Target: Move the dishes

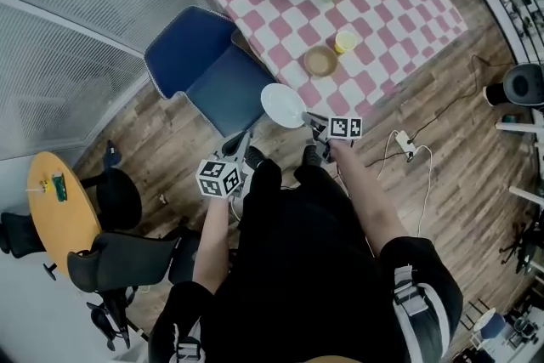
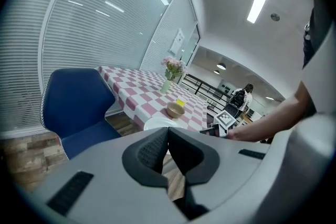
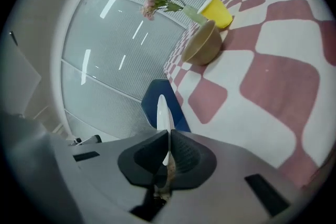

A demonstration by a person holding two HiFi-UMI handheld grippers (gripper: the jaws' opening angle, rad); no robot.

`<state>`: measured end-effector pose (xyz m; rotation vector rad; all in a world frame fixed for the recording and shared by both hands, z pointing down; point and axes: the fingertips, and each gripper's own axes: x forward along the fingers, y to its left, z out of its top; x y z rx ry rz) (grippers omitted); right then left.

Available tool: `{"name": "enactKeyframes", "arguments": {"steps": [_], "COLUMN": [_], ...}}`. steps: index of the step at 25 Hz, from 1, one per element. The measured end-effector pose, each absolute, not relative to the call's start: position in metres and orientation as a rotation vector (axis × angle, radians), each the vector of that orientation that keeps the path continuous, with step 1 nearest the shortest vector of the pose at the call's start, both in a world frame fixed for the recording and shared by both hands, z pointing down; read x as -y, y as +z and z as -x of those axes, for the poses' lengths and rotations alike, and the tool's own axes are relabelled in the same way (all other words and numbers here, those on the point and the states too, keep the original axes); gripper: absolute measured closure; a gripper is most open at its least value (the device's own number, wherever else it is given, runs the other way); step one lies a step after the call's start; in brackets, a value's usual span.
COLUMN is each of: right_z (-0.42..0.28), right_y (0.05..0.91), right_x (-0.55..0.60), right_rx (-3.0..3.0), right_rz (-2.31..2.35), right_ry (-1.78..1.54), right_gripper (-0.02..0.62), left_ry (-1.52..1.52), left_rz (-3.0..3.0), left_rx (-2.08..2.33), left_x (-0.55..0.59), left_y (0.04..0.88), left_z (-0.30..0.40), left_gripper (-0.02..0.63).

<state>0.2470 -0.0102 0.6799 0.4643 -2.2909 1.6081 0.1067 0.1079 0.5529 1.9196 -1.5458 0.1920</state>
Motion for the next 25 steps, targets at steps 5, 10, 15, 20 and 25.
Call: {"name": "enactKeyframes", "arguments": {"steps": [5,10,15,20,25], "right_z": [-0.314,-0.366,-0.395,-0.423,-0.437], "right_y": [0.689,0.690,0.688,0.691,0.692], "right_x": [0.015,0.027,0.039,0.055,0.071], "right_rx": [2.261,2.263,2.273,2.253,2.264], "right_rz": [-0.499,-0.540,-0.572,-0.641,-0.705], "right_ry": [1.609,1.637,1.651,1.691,1.713], "right_gripper": [0.566,0.566,0.566,0.565,0.564], "left_ry": [0.210,0.232,0.254,0.270,0.271], "left_rz": [-1.959,-1.996,-2.011,-2.018,-2.011], "left_rx": [1.498,1.459,1.436,1.434,1.447], "left_x": [-0.084,-0.067,-0.057,-0.049,-0.043], "left_y": [0.555,0.556,0.557,0.555,0.553], "left_z": [-0.164,-0.211,-0.243,-0.263,-0.272], "left_gripper": [0.584,0.584,0.584,0.584,0.584]}}
